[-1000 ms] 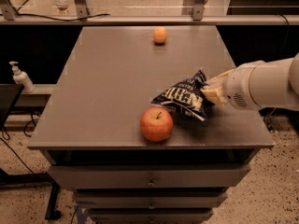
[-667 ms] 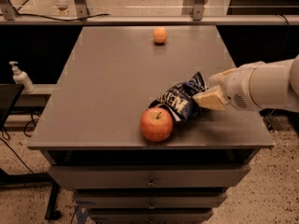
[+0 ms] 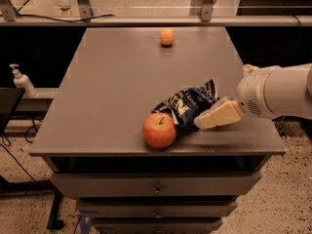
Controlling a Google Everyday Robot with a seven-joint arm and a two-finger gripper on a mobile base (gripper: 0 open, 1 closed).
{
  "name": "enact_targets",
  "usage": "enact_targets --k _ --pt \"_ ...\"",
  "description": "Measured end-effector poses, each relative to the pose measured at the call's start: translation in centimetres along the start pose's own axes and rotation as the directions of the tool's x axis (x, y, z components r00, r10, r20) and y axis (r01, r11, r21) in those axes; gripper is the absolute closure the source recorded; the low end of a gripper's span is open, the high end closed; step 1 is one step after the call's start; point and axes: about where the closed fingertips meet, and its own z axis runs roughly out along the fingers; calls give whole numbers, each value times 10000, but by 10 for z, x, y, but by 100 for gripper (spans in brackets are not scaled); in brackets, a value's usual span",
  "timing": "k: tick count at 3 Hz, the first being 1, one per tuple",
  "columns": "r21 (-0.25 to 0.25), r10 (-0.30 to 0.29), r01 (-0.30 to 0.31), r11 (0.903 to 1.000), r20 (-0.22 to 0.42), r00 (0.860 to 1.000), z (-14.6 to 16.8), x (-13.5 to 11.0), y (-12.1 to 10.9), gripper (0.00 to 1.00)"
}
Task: Move blue chip bag near apple
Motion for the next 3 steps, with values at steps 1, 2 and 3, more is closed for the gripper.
enact_targets --k 1,2,3 --pt "341 16 -8 9994 -239 9997 -19 16 -13 0" --pt "515 84 -66 9987 -342 9994 -48 39 -26 0" --pt "663 46 -36 9978 -138 9999 -88 67 -40 0"
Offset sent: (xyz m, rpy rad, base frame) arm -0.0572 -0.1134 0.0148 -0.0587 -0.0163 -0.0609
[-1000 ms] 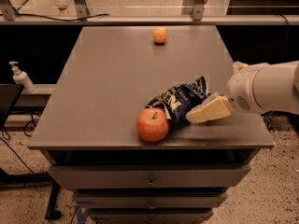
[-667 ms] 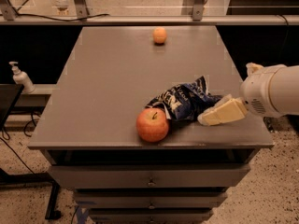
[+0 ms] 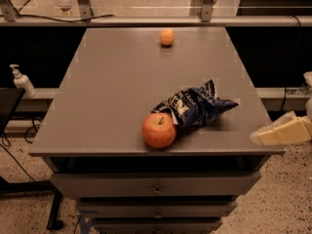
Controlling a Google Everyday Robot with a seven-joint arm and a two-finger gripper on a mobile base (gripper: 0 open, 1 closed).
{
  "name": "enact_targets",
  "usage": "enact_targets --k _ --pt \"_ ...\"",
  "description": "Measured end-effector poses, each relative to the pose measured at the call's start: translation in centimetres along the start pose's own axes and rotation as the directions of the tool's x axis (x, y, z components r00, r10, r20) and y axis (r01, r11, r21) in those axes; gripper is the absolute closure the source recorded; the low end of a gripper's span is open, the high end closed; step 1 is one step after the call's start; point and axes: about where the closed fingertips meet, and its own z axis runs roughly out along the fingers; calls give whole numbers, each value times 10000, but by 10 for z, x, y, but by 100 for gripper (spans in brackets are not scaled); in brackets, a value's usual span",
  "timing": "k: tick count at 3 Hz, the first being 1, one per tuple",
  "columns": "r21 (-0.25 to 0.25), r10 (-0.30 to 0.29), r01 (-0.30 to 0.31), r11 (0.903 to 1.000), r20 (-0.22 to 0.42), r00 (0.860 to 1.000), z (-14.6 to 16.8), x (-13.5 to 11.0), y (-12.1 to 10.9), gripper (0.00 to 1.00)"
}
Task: Move blue chip bag near apple
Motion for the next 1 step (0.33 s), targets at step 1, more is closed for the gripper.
enact_targets --k 1 --pt "46 -501 501 9987 51 9987 -5 2 0 0"
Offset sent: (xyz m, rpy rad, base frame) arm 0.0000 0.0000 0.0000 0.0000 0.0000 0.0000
